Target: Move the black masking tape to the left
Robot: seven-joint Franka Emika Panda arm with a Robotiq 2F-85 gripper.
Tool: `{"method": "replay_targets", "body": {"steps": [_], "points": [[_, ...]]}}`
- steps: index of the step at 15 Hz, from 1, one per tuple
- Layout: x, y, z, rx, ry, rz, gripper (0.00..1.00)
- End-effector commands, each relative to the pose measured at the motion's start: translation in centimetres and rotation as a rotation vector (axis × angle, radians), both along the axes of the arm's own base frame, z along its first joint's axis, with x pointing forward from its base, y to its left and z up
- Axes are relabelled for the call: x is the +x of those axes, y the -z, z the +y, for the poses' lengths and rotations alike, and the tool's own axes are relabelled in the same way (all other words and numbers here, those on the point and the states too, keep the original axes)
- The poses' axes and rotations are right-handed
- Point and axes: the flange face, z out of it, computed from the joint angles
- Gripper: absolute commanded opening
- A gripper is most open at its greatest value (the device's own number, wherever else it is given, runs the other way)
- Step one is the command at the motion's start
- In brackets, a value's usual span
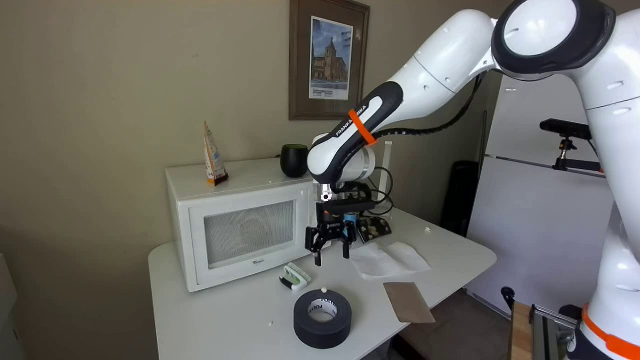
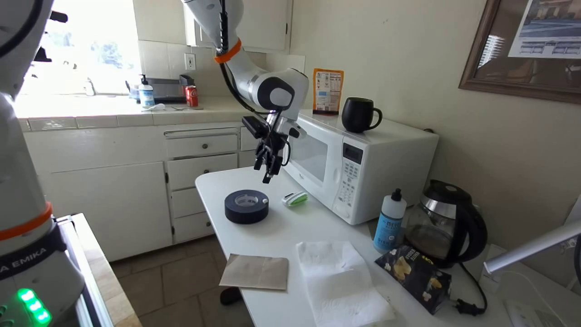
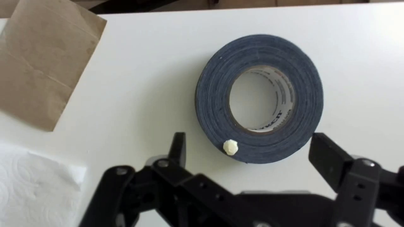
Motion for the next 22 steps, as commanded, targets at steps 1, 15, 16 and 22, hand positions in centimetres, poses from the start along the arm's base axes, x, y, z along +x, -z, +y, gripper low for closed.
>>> {"method": "replay_targets", "body": {"steps": [1, 15, 16, 22], "points": [[0.0, 2.2, 1.1, -0.166, 0.026, -0.090, 1.00], [-1.0, 7.7, 1.3, -0.261, 0.123, -0.104, 1.00], [-1.0, 7.8, 1.4, -0.260, 0.124, -0.101, 0.98], [-0.9, 8.5, 2.2, -0.232, 0.122, -0.097, 0.78]]}}
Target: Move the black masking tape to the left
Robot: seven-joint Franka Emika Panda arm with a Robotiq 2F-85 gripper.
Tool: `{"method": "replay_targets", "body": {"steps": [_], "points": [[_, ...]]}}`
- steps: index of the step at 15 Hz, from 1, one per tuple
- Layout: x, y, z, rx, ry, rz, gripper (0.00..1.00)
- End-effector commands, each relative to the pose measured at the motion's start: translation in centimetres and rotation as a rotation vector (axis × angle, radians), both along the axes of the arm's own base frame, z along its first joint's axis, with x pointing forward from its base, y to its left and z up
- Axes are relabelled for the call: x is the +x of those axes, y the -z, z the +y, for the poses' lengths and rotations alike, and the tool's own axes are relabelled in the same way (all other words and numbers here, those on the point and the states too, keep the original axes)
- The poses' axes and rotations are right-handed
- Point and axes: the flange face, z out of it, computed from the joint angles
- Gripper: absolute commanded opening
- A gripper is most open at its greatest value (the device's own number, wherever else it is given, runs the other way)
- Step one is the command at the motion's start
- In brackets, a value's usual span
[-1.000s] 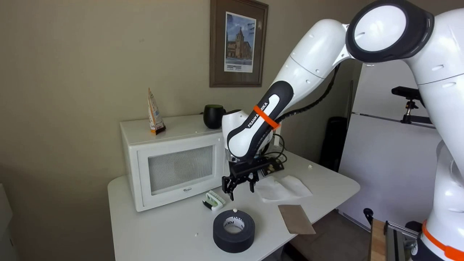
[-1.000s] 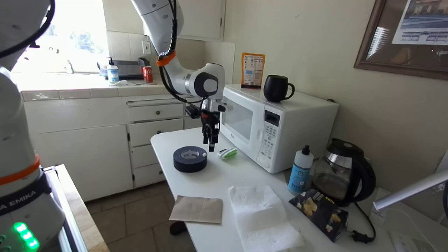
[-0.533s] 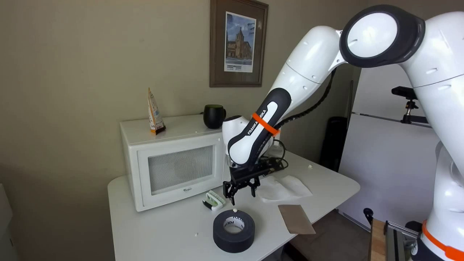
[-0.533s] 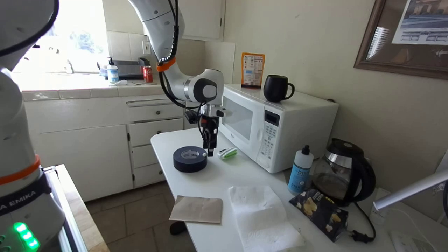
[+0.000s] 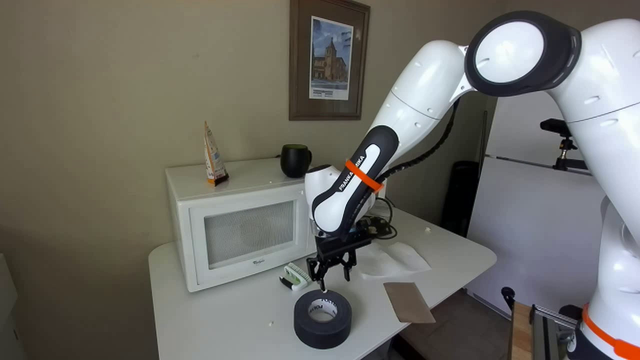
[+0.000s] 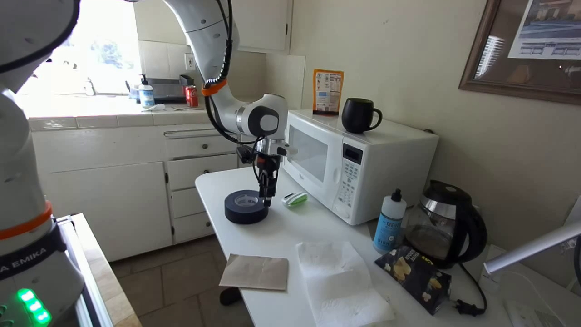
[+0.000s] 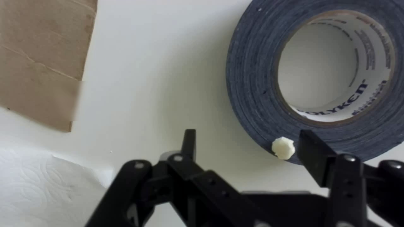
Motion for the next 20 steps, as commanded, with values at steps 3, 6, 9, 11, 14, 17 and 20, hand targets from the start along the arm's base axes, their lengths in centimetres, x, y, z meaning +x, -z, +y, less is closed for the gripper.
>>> {"method": "replay_targets", "body": {"steps": [3, 6, 9, 11, 14, 17, 20], "points": [[0.27, 1.00, 1.21, 0.044, 0.000, -0.020, 0.79], [0.50, 1.28, 1.42, 0.048, 0.005, -0.036, 0.72], [0.79, 1.52, 1.38, 0.051, 0.012, -0.060, 0.62], [0.92, 1.62, 1.37, 0.053, 0.013, -0.075, 0.64], [0.94, 1.78, 1.44, 0.054, 0.013, -0.085, 0.54], [1.00, 1.76, 1.38, 0.053, 0.012, -0.095, 0.37], [0.96, 1.70, 1.33, 0.052, 0.011, -0.097, 0.15]]}}
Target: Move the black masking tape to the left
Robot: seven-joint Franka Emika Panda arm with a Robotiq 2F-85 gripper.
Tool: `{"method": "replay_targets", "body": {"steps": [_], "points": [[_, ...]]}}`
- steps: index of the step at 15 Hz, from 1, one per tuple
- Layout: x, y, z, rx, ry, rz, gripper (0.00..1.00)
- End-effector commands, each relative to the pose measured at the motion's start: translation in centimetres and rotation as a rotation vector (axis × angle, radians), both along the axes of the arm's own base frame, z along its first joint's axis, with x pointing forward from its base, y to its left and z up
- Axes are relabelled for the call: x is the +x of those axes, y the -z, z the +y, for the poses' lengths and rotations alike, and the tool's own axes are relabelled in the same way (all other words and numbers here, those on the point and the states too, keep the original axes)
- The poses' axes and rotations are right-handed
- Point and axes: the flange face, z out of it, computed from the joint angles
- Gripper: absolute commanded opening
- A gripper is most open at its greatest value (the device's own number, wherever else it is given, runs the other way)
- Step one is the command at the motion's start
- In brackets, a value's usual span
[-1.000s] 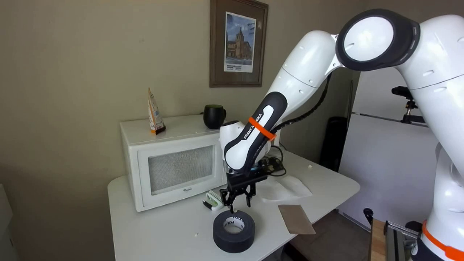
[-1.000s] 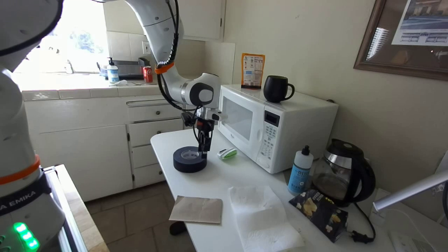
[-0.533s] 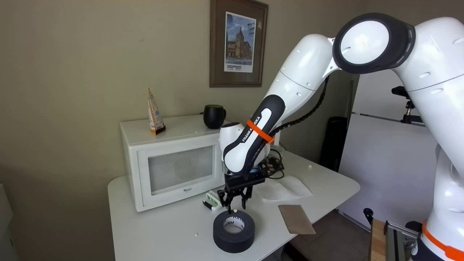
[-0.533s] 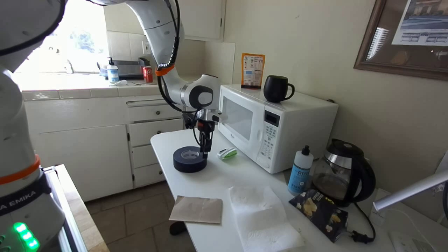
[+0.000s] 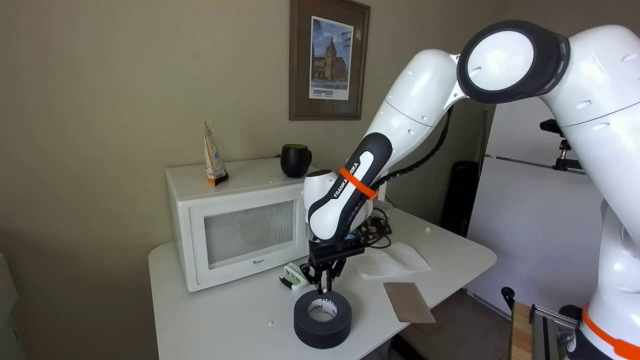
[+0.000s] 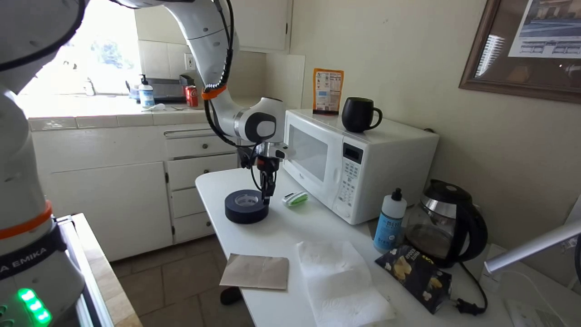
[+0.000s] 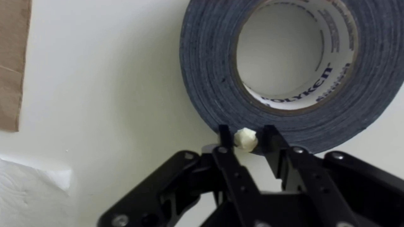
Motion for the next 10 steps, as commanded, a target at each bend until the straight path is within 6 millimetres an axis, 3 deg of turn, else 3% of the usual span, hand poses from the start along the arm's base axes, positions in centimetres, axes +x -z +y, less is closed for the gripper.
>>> {"method": "replay_targets", "body": {"steps": [1, 3, 6, 10], "points": [[0.0, 0.4, 0.0, 0.007, -0.003, -0.014, 0.09], [0.0, 0.2, 0.1, 0.008, -0.005, -0.017, 0.00], [0.0, -0.6, 0.4, 0.008, -0.013, -0.034, 0.02], [0.6, -3.7, -0.5, 0.009, 0.003, -0.116, 0.03]]}}
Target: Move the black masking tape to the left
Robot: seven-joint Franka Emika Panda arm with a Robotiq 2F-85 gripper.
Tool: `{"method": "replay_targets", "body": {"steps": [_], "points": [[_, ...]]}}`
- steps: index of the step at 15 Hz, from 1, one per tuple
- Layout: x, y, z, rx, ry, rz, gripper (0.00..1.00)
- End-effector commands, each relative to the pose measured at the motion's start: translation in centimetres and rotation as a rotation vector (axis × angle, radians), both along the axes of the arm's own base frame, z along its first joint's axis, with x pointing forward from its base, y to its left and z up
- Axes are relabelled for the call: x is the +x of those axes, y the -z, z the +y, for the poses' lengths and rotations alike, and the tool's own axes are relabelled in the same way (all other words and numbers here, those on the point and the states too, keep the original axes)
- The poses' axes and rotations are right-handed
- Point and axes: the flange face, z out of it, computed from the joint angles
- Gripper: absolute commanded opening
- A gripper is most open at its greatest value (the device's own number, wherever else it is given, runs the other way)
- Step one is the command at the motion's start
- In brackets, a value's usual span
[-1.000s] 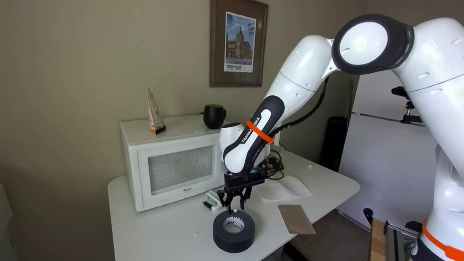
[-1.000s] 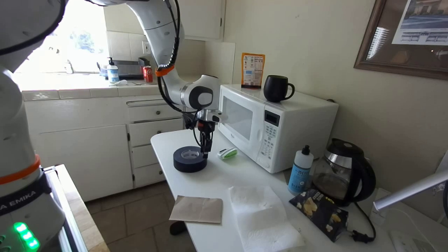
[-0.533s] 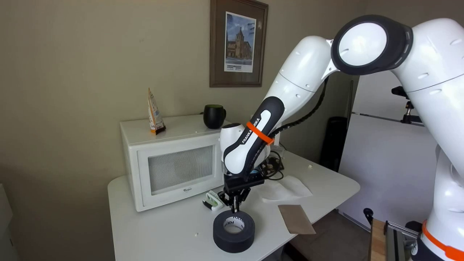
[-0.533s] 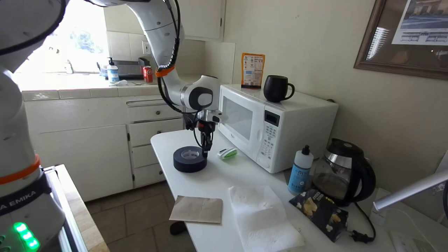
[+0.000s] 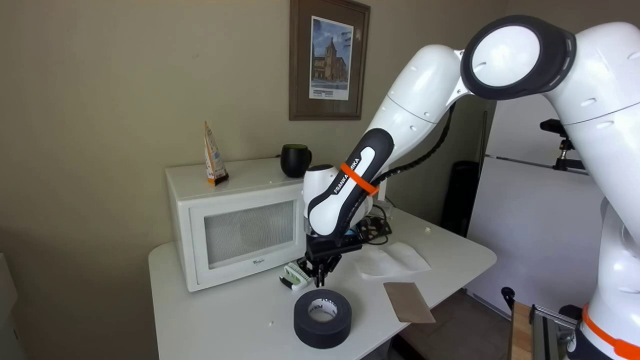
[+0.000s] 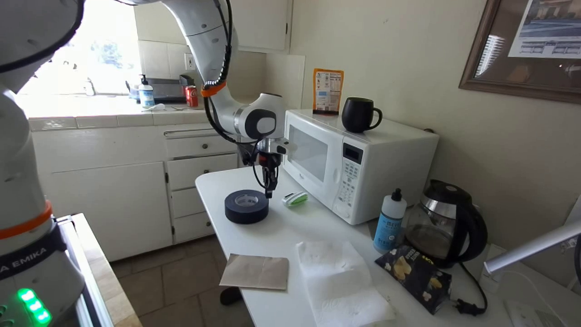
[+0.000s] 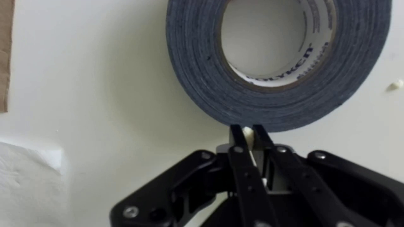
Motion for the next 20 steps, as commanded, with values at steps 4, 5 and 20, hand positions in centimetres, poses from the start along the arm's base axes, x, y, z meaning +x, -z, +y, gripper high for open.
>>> {"method": "replay_targets", "body": {"steps": [4, 5, 20], "points": [[0.9, -5.6, -6.5, -0.003, 0.133, -0.143, 0.03], [1.0, -6.3, -8.3, 0.001, 0.174, -0.158, 0.03], [-1.5, -8.2, -24.6, -0.044, 0.582, -0.184, 0.74]]}}
